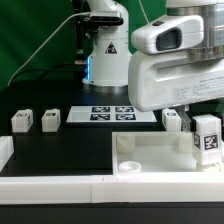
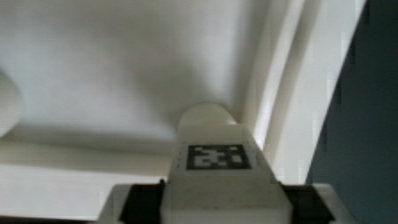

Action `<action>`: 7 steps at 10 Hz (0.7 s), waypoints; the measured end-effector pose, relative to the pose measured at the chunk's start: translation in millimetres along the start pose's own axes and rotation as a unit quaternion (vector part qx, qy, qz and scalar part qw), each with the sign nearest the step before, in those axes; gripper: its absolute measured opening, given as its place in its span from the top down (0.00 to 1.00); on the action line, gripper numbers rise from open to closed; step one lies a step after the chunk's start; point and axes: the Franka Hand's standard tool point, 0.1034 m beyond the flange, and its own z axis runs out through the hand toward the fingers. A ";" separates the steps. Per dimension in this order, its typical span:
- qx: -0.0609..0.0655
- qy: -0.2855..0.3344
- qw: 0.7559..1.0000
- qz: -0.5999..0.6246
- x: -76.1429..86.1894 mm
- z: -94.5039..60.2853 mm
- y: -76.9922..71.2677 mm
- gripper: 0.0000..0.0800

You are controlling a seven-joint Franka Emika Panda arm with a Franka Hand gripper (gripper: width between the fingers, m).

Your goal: Assemble one leg

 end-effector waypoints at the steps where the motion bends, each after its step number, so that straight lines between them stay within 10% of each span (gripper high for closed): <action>1: 0.001 0.000 1.000 0.031 0.0 0.1 -0.5 0.63; 7: 0.023 0.008 0.922 0.387 1.9 2.0 -7.2 0.63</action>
Offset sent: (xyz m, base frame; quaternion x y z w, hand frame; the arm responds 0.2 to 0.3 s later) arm -0.0067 -0.0056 -0.0037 0.0135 0.0146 0.2723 0.9620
